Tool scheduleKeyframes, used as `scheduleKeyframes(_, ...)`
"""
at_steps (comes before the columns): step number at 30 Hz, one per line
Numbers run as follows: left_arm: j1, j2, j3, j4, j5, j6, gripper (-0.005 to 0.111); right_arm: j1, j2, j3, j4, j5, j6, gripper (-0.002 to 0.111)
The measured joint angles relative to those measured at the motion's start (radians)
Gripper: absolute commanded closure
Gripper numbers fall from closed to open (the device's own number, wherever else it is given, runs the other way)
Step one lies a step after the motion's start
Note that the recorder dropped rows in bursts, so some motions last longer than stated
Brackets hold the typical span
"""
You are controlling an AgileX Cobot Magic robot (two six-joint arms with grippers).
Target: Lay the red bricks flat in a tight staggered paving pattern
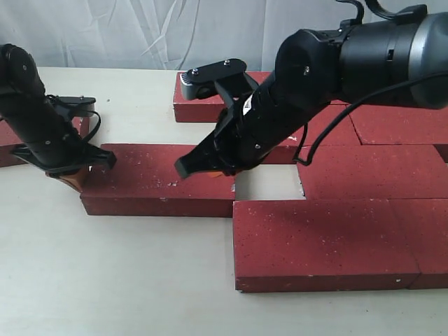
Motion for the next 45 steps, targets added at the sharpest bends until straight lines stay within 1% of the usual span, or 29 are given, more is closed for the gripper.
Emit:
scheduleKeyframes(10,0.0,0.0,0.0,-0.033,0.015,0.0,0.107,0.0,-0.002,0.0,-0.183,0.002,0.201,0.109)
scheduleKeyframes(13,0.0,0.0,0.0,-0.074,0.022,0.031,0.107,0.0,-0.002,0.0,-0.219,0.002,0.247,0.109)
scheduleKeyframes(17,0.0,0.0,0.0,-0.132,0.025,0.08,0.107,-0.018,-0.002,0.0,-0.223,0.0,0.255,0.109)
scheduleKeyframes(22,0.0,0.0,0.0,-0.186,0.025,0.117,0.107,-0.121,-0.002,0.0,-0.168,0.002,0.259,0.109)
scheduleKeyframes(24,0.0,0.0,0.0,-0.207,0.027,0.129,0.107,-0.145,-0.002,0.0,-0.155,0.001,0.259,0.109)
scheduleKeyframes(29,0.0,0.0,0.0,-0.22,0.027,0.133,0.107,-0.157,-0.002,0.0,-0.135,-0.002,0.262,0.109)
scheduleKeyframes(33,0.0,0.009,0.0,-0.266,0.031,0.155,0.107,-0.158,-0.002,0.0,-0.129,-0.002,0.262,0.109)
scheduleKeyframes(41,-0.068,0.078,-0.003,-0.292,0.035,0.179,0.107,-0.158,-0.002,0.0,-0.129,-0.002,0.262,0.109)
scheduleKeyframes(45,-0.079,0.078,-0.004,-0.292,0.032,0.179,0.107,-0.158,-0.002,0.0,-0.129,-0.002,0.262,0.109)
